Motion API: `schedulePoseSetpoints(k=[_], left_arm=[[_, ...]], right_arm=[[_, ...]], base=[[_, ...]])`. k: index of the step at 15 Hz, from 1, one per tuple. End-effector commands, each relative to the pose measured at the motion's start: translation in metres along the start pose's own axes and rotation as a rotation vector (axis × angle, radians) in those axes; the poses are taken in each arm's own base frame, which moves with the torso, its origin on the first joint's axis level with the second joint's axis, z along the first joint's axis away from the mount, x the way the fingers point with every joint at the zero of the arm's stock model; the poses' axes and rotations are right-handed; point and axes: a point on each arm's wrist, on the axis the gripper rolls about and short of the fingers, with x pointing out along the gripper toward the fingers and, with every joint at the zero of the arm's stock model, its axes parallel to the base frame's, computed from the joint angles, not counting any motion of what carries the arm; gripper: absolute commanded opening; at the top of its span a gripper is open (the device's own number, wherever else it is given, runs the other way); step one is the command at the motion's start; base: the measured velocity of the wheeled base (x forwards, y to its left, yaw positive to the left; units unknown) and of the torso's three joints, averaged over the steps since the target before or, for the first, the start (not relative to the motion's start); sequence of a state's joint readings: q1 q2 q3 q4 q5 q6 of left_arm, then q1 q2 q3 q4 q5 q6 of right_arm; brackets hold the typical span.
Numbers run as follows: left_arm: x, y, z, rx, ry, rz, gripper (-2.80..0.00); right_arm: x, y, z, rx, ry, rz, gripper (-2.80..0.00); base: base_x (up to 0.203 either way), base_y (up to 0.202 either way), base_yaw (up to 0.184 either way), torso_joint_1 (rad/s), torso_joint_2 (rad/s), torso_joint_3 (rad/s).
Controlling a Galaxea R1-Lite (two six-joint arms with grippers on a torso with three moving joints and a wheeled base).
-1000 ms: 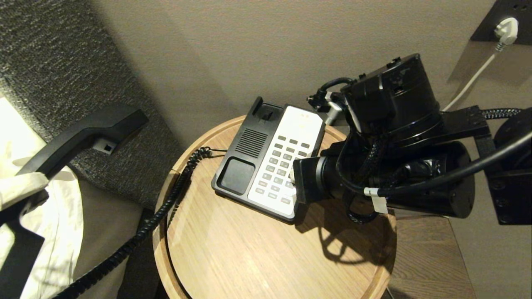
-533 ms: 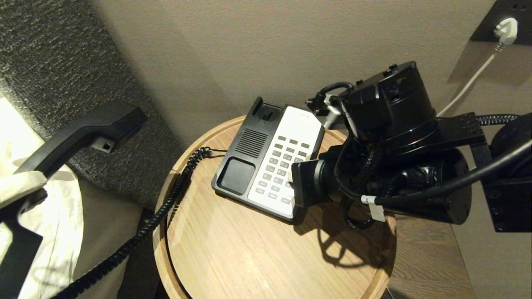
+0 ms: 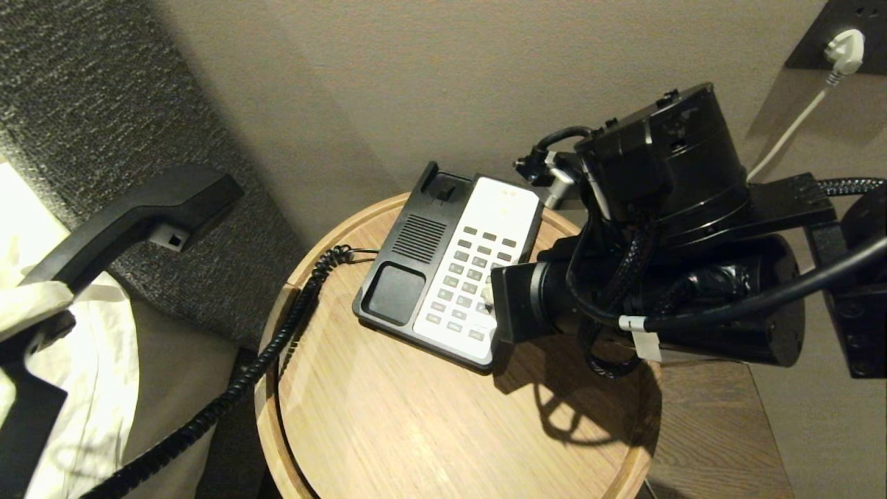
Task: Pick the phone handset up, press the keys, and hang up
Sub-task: Dial the number
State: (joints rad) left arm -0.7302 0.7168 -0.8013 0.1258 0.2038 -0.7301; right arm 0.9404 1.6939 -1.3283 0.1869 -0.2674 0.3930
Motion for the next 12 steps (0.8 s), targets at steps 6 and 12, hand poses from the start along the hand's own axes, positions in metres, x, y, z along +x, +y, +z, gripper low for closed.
schedulePoseSetpoints(k=[6,12], left_arm=[[-0.0015,0.0024,-0.0022,-0.004,0.003,0.004,-2.8],[-0.0023,0.0033,-0.0029,-0.004,0.003,0.003,-2.8]], right_arm=[[-0.0044,0.0034,-0.0049,-0.008,0.029,0.029,-2.8],[0.0013,0.0044,-0.0057,-0.012,0.032,0.021,-2.8]], base=[[0.0,0.0,0.0,0.0,0.0,0.0],[0.0,0.0,0.0,0.0,0.0,0.0]])
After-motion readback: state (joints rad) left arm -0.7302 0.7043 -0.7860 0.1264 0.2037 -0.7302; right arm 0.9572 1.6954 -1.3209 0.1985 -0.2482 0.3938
